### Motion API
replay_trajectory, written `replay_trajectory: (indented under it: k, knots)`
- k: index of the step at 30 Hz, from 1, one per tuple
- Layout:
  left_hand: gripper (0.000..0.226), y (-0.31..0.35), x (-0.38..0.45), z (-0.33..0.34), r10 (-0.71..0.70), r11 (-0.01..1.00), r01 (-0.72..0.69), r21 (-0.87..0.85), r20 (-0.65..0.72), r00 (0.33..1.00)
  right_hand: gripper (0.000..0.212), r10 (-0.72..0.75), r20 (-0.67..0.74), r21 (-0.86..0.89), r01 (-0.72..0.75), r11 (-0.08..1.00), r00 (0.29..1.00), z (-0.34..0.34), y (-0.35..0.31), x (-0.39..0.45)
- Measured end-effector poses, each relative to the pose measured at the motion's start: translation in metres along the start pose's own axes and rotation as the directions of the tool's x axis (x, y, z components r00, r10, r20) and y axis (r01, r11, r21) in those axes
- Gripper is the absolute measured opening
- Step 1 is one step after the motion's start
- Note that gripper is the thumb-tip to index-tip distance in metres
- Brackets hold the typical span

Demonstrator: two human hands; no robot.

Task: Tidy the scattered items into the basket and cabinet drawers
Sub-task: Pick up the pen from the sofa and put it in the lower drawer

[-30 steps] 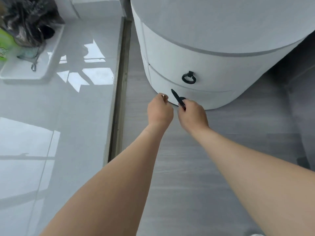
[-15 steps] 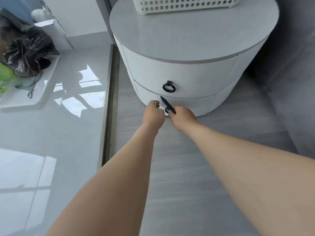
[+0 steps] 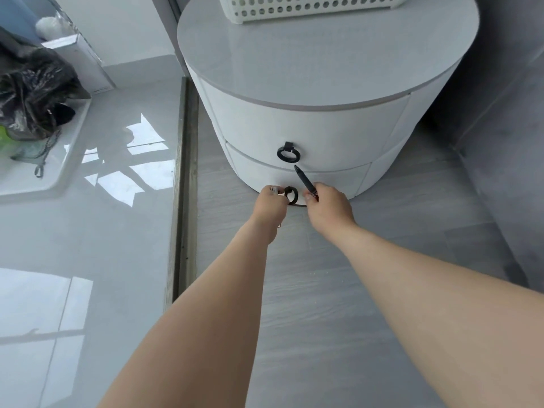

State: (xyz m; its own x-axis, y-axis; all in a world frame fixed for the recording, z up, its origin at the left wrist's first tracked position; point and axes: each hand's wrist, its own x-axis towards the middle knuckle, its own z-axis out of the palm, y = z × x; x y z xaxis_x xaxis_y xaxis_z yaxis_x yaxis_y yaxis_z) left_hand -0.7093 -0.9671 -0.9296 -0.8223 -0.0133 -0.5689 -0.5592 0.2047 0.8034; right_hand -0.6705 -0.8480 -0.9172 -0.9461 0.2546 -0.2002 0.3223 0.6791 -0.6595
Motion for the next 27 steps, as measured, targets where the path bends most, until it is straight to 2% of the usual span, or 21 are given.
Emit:
replay_trajectory:
  k: [3, 5, 8, 11, 13, 15, 17, 19, 20, 21, 24, 27]
  knots:
    - [0.008, -0.009, -0.002, 0.008, -0.015, 0.990, 0.009, -0.143, -0.037, 0.999, 0.022, 0.011, -0.009, 0.051, -0.011, 0.999, 1.000, 0.002, 0.001, -0.004]
    - [0.007, -0.016, -0.011, 0.017, -0.060, 0.962, 0.048, -0.268, -0.037, 0.998, 0.021, 0.030, 0.037, 0.181, -0.036, 0.983, 0.999, 0.007, -0.002, -0.006]
    - [0.024, -0.023, -0.021, 0.027, -0.155, 0.851, 0.188, -0.491, 0.107, 0.982, 0.028, 0.057, 0.167, 0.434, -0.126, 0.892, 0.984, 0.017, -0.008, -0.012]
    - [0.025, -0.021, -0.020, 0.028, -0.151, 0.776, 0.257, -0.576, 0.226, 0.962, 0.033, 0.018, 0.216, 0.432, -0.112, 0.895, 0.976, 0.021, -0.005, -0.009]
    - [0.022, -0.014, -0.023, 0.027, -0.131, 0.761, 0.293, -0.578, 0.305, 0.943, 0.035, 0.013, 0.207, 0.365, -0.089, 0.927, 0.978, 0.017, -0.004, -0.005]
    - [0.016, -0.006, -0.027, 0.028, -0.128, 0.786, 0.296, -0.542, 0.325, 0.937, 0.032, 0.034, 0.174, 0.315, -0.089, 0.945, 0.984, 0.012, -0.003, -0.002]
    - [0.016, -0.002, -0.027, 0.029, -0.151, 0.854, 0.230, -0.466, 0.201, 0.968, 0.022, 0.054, 0.129, 0.225, -0.082, 0.971, 0.990, 0.007, 0.000, -0.003]
    - [0.013, -0.002, -0.022, 0.026, -0.162, 0.919, 0.147, -0.367, -0.010, 0.987, 0.010, 0.065, 0.093, 0.149, -0.078, 0.986, 0.994, 0.007, 0.009, -0.005]
    - [0.014, -0.003, -0.020, 0.024, -0.141, 0.936, 0.109, -0.334, -0.074, 0.987, 0.006, 0.069, 0.085, 0.140, -0.080, 0.987, 0.994, 0.007, 0.014, -0.007]
    - [0.023, -0.005, -0.018, 0.022, -0.119, 0.946, 0.081, -0.315, -0.102, 0.988, 0.006, 0.072, 0.083, 0.142, -0.083, 0.986, 0.994, 0.007, 0.018, -0.009]
    - [0.052, -0.006, -0.013, 0.020, -0.072, 0.963, 0.052, -0.265, -0.068, 0.995, 0.010, 0.086, 0.071, 0.111, -0.093, 0.989, 0.994, 0.005, 0.027, -0.011]
    - [0.054, -0.005, -0.008, 0.019, -0.095, 0.961, 0.083, -0.265, -0.033, 0.995, 0.007, 0.096, 0.076, 0.126, -0.105, 0.986, 0.993, 0.001, 0.027, -0.010]
